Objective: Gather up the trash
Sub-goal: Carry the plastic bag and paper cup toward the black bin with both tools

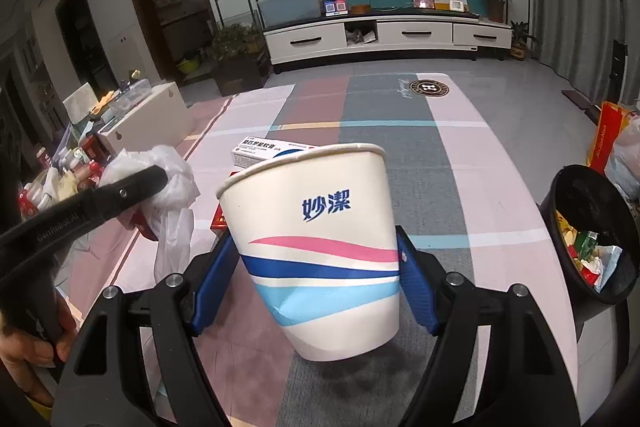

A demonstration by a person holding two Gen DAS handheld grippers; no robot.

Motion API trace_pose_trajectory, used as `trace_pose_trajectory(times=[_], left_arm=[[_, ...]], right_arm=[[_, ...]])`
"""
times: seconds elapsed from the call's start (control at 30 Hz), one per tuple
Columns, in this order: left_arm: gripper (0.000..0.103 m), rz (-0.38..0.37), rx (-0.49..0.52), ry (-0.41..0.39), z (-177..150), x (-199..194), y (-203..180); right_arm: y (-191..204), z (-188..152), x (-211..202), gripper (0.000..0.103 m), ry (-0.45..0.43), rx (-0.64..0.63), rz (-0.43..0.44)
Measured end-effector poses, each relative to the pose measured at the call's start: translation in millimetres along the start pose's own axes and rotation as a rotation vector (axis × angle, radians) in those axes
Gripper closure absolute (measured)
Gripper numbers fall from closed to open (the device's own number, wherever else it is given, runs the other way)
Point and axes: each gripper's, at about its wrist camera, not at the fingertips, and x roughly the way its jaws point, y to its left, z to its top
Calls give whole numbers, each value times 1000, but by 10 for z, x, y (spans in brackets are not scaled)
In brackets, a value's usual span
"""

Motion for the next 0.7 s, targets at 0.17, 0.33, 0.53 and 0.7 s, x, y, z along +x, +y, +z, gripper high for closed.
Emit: trace_pose_trajectory(times=[0.17, 0.33, 0.53, 0.7], left_arm=[[74, -18, 15, 7, -34, -16, -54], [74, -50, 32, 14, -78, 10, -194], [74, -81, 72, 35, -122, 103, -429], [74, -108, 102, 55, -160, 200, -617]], right_arm=[[-108, -1, -129, 28, -29, 26, -27], [-247, -17, -215, 28, -45, 57, -43], [-424, -48, -289, 28, -61, 99, -57], [-643, -88, -399, 28, -83, 141, -65]])
